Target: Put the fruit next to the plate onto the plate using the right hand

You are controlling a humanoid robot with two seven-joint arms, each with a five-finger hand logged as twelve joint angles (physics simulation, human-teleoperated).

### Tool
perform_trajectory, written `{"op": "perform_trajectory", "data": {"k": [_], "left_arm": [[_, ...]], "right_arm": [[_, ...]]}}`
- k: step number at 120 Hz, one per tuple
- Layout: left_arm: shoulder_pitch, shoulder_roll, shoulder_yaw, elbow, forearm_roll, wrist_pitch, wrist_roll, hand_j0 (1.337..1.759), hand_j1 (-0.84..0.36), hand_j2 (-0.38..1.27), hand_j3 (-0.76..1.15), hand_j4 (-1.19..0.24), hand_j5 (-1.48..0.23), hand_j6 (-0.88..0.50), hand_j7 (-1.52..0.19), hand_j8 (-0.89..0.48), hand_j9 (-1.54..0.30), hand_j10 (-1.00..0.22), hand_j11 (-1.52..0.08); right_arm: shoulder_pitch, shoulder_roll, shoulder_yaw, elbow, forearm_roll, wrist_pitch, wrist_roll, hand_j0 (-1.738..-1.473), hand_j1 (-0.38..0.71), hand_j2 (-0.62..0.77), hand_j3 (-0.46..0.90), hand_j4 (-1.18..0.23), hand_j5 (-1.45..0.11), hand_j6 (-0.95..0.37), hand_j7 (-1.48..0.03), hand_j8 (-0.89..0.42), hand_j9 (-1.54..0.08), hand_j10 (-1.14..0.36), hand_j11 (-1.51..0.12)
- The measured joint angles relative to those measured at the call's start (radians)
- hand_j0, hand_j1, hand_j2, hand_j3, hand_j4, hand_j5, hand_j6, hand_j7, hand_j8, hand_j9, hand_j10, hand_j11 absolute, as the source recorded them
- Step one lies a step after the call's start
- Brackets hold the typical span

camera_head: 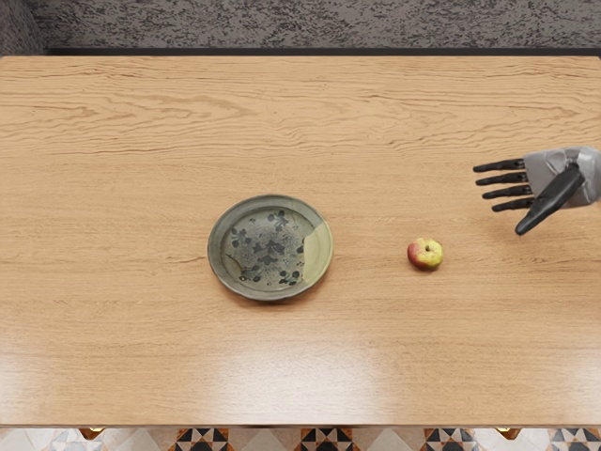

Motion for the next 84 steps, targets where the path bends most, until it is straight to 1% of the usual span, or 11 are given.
{"op": "perform_trajectory", "data": {"k": [18, 30, 33, 37, 42, 50, 61, 71, 84], "left_arm": [[0.000, 0.000, 0.000, 0.000, 0.000, 0.000, 0.000, 1.658, 0.34, 0.00, 0.00, -0.01, -0.01, -0.01, -0.01, -0.01, -0.01, -0.01, -0.01], [0.000, 0.000, 0.000, 0.000, 0.000, 0.000, 0.000, 1.658, 0.34, 0.00, 0.00, -0.01, -0.01, -0.01, -0.01, -0.01, -0.01, -0.01, -0.01], [0.000, 0.000, 0.000, 0.000, 0.000, 0.000, 0.000, 1.658, 0.34, 0.00, 0.00, -0.01, -0.01, -0.01, -0.01, -0.01, -0.01, -0.01, -0.01], [0.000, 0.000, 0.000, 0.000, 0.000, 0.000, 0.000, 1.658, 0.34, 0.00, 0.00, -0.01, -0.01, -0.01, -0.01, -0.01, -0.01, -0.01, -0.01], [0.000, 0.000, 0.000, 0.000, 0.000, 0.000, 0.000, 1.658, 0.34, 0.00, 0.00, -0.01, -0.01, -0.01, -0.01, -0.01, -0.01, -0.01, -0.01], [0.000, 0.000, 0.000, 0.000, 0.000, 0.000, 0.000, 1.658, 0.34, 0.00, 0.00, -0.01, -0.01, -0.01, -0.01, -0.01, -0.01, -0.01, -0.01], [0.000, 0.000, 0.000, 0.000, 0.000, 0.000, 0.000, 1.658, 0.34, 0.00, 0.00, -0.01, -0.01, -0.01, -0.01, -0.01, -0.01, -0.01, -0.01], [0.000, 0.000, 0.000, 0.000, 0.000, 0.000, 0.000, 1.658, 0.34, 0.00, 0.00, -0.01, -0.01, -0.01, -0.01, -0.01, -0.01, -0.01, -0.01], [0.000, 0.000, 0.000, 0.000, 0.000, 0.000, 0.000, 1.658, 0.34, 0.00, 0.00, -0.01, -0.01, -0.01, -0.01, -0.01, -0.01, -0.01, -0.01]], "right_arm": [[0.008, 0.006, 0.006, 0.004, -0.031, 0.000, 0.000, -1.658, -0.35, 0.00, 0.00, 0.00, 0.00, 0.00, 0.02, 0.00, 0.02, 0.00, 0.03], [0.037, 0.054, 0.065, 0.011, -0.237, 0.000, 0.000, -1.658, -0.32, 0.00, 0.00, -0.02, -0.03, -0.02, -0.02, -0.02, -0.01, -0.02, -0.01], [0.040, 0.070, 0.079, 0.026, -0.293, 0.000, 0.000, -1.658, -0.31, -0.01, 0.00, -0.03, -0.04, -0.03, -0.03, -0.03, -0.03, -0.03, -0.02], [0.041, 0.084, 0.092, 0.069, -0.366, 0.000, 0.000, -1.658, -0.30, -0.01, 0.00, -0.04, -0.05, -0.04, -0.04, -0.04, -0.04, -0.04, -0.04], [0.033, 0.094, 0.105, 0.155, -0.458, -0.032, 0.000, -1.658, -0.29, -0.01, 0.00, -0.05, -0.07, -0.05, -0.06, -0.05, -0.06, -0.05, -0.06], [-0.012, 0.093, 0.117, 0.314, -0.573, -0.187, 0.000, -1.658, -0.28, -0.01, 0.00, -0.06, -0.07, -0.06, -0.07, -0.06, -0.07, -0.06, -0.07], [-0.072, 0.088, 0.123, 0.457, -0.652, -0.376, 0.000, -1.658, -0.28, -0.01, 0.00, -0.06, -0.08, -0.06, -0.07, -0.06, -0.07, -0.06, -0.07], [-0.121, 0.086, 0.121, 0.541, -0.699, -0.530, 0.000, -1.658, -0.28, -0.01, 0.00, -0.06, -0.08, -0.06, -0.08, -0.06, -0.08, -0.06, -0.07], [-0.167, 0.096, 0.120, 0.587, -0.753, -0.660, 0.000, -1.658, -0.27, -0.01, 0.00, -0.07, -0.09, -0.07, -0.09, -0.07, -0.09, -0.07, -0.09]]}}
